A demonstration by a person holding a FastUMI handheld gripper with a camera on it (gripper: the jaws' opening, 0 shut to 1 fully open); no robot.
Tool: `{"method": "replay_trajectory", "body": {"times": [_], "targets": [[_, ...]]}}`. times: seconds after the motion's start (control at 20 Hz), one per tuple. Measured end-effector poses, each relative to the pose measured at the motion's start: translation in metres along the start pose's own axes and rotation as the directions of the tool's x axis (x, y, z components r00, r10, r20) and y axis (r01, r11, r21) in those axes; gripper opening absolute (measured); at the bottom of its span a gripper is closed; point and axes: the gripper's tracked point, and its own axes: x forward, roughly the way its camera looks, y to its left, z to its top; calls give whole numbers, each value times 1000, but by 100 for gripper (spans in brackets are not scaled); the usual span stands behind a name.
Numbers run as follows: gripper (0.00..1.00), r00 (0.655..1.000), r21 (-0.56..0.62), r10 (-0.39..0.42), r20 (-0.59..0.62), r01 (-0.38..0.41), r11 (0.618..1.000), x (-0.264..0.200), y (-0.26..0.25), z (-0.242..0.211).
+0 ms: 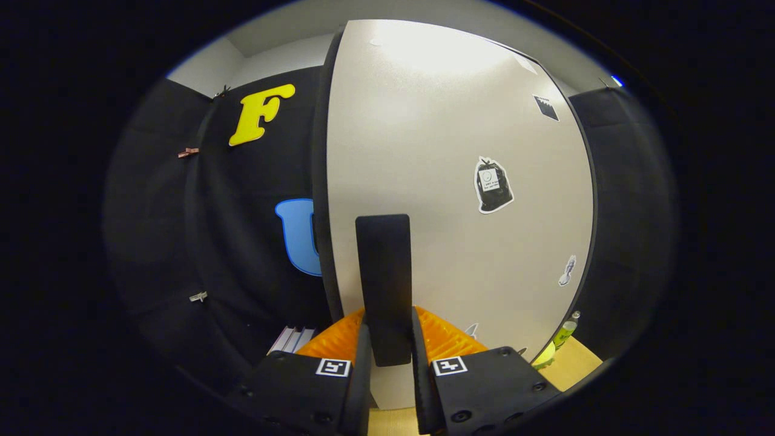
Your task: Open the shoe cabinet door, grab the shoes and put them into the shoe cabinet, then close the shoe cabinet door.
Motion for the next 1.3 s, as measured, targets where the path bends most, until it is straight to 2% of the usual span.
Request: {"method": "replay_trajectory", "body": {"times": [0.4, 1.05, 1.1, 1.15, 1.2, 1.25, 1.3], "targets": [[34, 998, -9, 52, -20, -53, 999, -40, -11, -3], [34, 976, -6, 210, -57, -210, 978, -128, -53, -5], [34, 984, -26, 168, -50, -170, 985, -135, -68, -4], [34, 999, -60, -19, -35, 16, 998, -127, -117, 1], [5, 998, -18, 56, -27, -56, 998, -138, -122, 7], [4, 986, 60, 166, -33, -164, 985, -150, -108, 9], [5, 986, 88, 165, -21, -162, 983, -166, -116, 15]]}}
